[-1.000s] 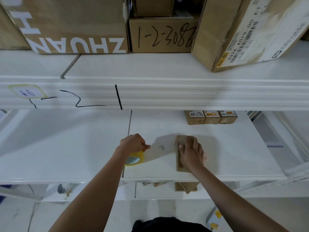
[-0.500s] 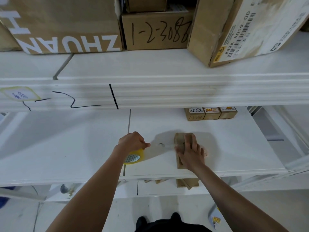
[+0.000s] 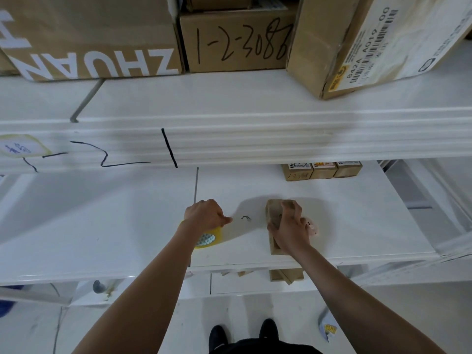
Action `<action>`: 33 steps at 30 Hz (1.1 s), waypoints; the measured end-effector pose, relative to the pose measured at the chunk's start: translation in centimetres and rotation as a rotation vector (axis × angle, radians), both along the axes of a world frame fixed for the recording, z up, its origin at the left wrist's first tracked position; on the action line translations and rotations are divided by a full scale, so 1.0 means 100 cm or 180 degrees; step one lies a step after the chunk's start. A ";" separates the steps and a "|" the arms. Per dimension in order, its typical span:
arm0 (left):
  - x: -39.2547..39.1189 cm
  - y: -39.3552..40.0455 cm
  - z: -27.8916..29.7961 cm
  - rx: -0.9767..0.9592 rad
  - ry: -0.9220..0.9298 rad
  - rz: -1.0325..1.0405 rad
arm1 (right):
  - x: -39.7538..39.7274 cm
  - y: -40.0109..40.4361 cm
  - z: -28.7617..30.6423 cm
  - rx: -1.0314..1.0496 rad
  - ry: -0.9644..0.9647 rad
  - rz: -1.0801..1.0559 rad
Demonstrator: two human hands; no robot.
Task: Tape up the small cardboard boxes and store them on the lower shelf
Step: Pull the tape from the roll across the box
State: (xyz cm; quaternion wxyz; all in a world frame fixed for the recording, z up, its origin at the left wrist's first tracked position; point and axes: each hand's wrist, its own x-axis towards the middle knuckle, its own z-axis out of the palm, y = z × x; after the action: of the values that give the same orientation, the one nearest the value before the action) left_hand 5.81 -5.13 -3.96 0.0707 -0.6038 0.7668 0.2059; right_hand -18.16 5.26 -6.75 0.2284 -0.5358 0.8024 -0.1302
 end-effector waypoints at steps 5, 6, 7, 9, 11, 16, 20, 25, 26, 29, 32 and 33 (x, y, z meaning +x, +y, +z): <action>0.012 -0.002 -0.003 0.0040 0.0237 0.0041 | -0.008 0.003 0.003 0.0013 -0.0066 0.0085; 0.013 -0.002 -0.003 0.0050 0.0238 0.0013 | -0.009 0.002 0.005 0.0036 0.0002 0.0114; 0.013 -0.001 -0.003 0.0055 0.0229 -0.0020 | -0.011 0.002 0.007 0.0038 0.0054 0.0128; 0.012 -0.001 -0.004 0.0056 0.0211 -0.0051 | -0.015 0.002 0.012 -0.0081 0.0072 0.0075; 0.010 0.000 -0.004 0.0075 0.0201 -0.0063 | -0.024 0.002 0.015 -0.0376 0.0240 -0.0165; 0.013 0.000 -0.004 0.0061 0.0244 0.0013 | -0.059 -0.002 0.017 0.0214 0.1025 -0.0445; 0.015 0.002 -0.005 0.0036 0.0260 0.0021 | -0.073 -0.003 0.014 0.0692 0.1250 0.0012; 0.015 0.002 -0.003 0.0053 0.0260 0.0010 | -0.075 -0.007 0.019 0.0731 0.0972 -0.0156; 0.015 0.002 -0.003 0.0078 0.0263 0.0025 | -0.076 -0.009 0.022 0.0671 0.0831 -0.0246; 0.017 0.001 -0.004 0.0099 0.0279 0.0038 | -0.076 -0.016 0.033 0.0273 0.0293 -0.0491; 0.016 0.002 -0.004 0.0056 0.0257 0.0008 | -0.068 -0.023 0.049 -0.0285 -0.0266 -0.0871; 0.015 0.002 -0.005 0.0039 0.0229 -0.0009 | -0.065 -0.024 0.053 -0.0440 -0.0510 -0.0952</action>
State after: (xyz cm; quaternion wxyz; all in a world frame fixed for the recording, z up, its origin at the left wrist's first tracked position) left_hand 7.31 -4.98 -4.43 0.0471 -0.5945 0.7684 0.2321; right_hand -24.62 2.87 -1.42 0.2322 -0.4129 0.8415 -0.2598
